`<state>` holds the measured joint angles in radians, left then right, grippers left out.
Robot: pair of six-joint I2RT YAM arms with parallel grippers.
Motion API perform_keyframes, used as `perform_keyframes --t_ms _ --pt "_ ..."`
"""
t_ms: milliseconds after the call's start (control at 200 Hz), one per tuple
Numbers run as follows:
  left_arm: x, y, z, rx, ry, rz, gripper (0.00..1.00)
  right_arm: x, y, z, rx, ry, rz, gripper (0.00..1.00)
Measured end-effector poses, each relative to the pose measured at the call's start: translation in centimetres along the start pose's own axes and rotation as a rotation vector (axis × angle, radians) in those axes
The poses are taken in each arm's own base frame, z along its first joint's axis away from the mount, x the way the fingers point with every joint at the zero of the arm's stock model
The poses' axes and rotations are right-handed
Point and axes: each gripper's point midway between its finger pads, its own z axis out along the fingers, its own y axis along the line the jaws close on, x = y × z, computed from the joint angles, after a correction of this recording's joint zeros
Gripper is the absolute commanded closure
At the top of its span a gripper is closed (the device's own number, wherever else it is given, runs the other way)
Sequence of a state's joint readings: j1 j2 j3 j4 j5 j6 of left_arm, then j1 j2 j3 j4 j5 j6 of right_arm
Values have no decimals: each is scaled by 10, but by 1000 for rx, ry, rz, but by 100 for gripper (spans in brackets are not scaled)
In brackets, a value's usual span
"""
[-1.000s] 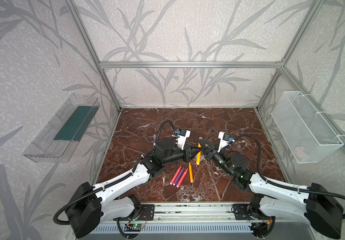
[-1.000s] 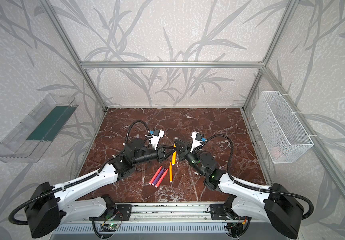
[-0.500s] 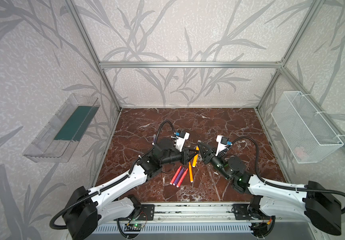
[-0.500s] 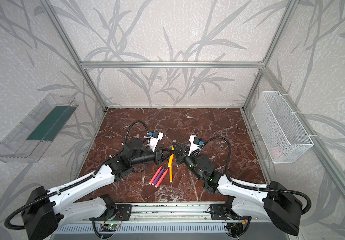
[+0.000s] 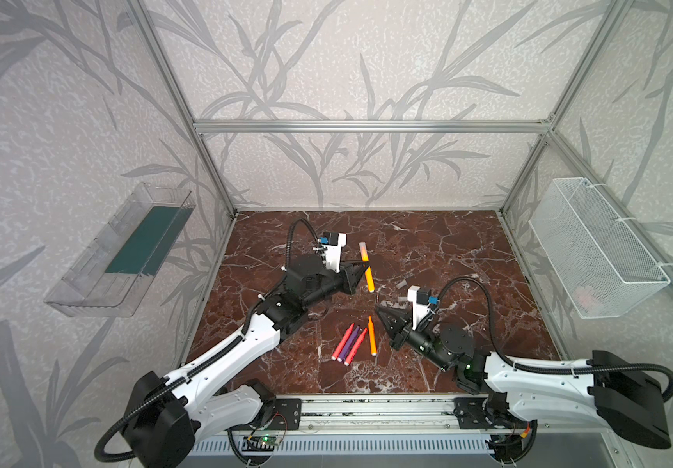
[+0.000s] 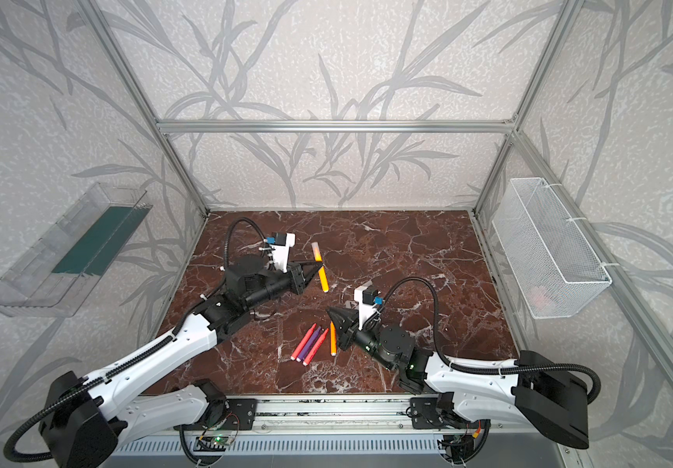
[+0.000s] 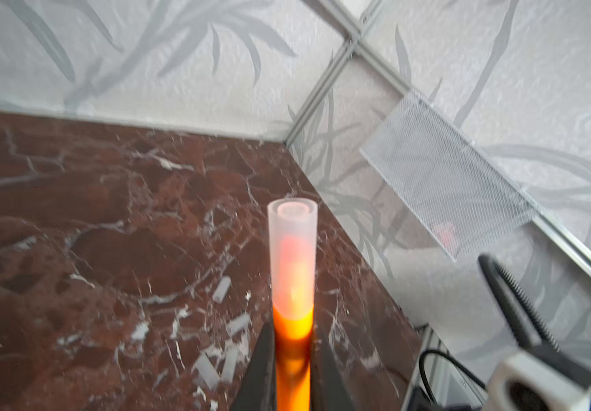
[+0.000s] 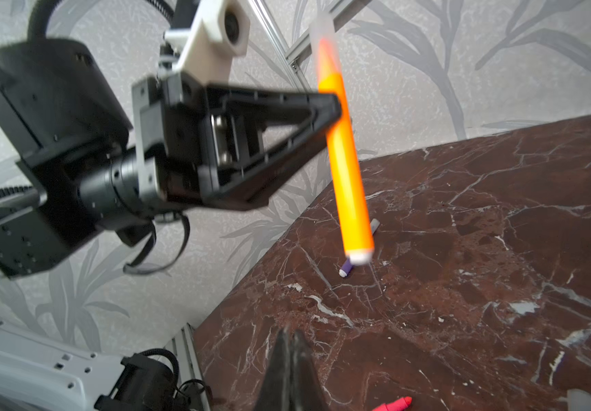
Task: Insert pens into pen caps
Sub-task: Put on the pen cap to the pen, then place a pen at the middle-left of the table.
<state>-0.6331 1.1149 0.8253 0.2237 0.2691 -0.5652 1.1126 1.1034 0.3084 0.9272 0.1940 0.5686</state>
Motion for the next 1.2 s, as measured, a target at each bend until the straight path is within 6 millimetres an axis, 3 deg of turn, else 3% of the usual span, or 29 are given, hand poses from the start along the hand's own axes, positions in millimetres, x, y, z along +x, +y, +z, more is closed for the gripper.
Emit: perform_keyframes --t_ms 90,220,400,480,580,755,924,1064,1199 --pt "-13 -5 0 8 -45 6 100 1 2 0 -9 6 -10 100" --pt "-14 -4 0 -4 -52 9 100 2 0 -1 0 12 -22 99" --pt "-10 11 0 -88 -24 44 100 -9 -7 -9 60 -5 -37 51" --pt "-9 24 2 -168 -2 74 100 -14 -13 -12 108 -7 -51 39" --pt "-3 50 6 -292 46 109 100 -20 -21 -15 181 -4 -63 26" --pt "39 143 14 -603 247 122 100 -23 -39 -11 332 28 -70 19" --pt "89 224 0 -869 461 107 100 -3 -68 -10 475 88 -97 12" --pt "106 253 -9 -983 560 114 100 8 -84 -14 562 131 -115 10" --pt "105 265 -4 -1048 613 132 100 4 -89 -11 591 130 -106 10"
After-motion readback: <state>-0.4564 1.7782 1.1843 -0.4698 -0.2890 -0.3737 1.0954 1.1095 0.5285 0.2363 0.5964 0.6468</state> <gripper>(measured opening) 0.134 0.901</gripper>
